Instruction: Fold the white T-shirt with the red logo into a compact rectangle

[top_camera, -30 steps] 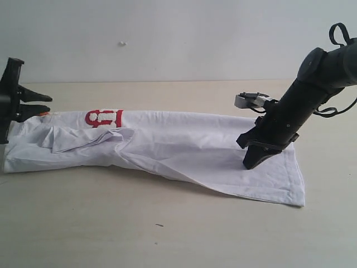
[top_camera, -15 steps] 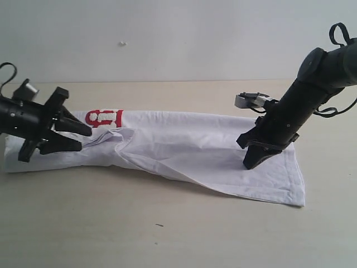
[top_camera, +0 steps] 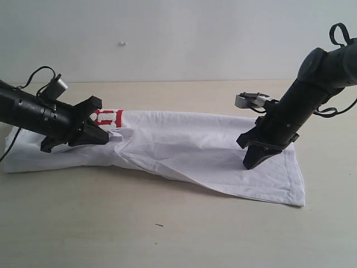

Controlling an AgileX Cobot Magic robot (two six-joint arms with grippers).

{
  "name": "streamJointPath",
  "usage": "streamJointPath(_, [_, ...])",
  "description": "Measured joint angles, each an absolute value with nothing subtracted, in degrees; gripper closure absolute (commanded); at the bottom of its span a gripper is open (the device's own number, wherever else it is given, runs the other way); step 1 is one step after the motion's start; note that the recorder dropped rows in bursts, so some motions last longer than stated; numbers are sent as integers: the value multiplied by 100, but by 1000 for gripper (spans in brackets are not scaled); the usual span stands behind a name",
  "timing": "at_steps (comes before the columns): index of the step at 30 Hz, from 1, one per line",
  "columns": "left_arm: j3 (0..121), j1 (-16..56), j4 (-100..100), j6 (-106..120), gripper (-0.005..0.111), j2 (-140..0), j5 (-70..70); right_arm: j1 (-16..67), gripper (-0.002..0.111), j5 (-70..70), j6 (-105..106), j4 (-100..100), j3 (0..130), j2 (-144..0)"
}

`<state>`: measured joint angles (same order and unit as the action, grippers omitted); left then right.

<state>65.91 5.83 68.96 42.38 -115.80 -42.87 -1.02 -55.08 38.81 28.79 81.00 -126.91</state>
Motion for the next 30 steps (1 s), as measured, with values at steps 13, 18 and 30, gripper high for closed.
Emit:
streamJointPath(13, [6591,595,6653,4352,107,-11804,-3435,-102,108,-5533,3870,2890,8100,-12691])
streamJointPath(18, [6617,660,6703,4527,107,-11815,-2777,-102,108,-5533,3870,2903,8100,-12693])
streamJointPath(30, [7756,701,6647,4329,107,-11837,-3542,-112,108,-5631,3836,2970,8100,-12703])
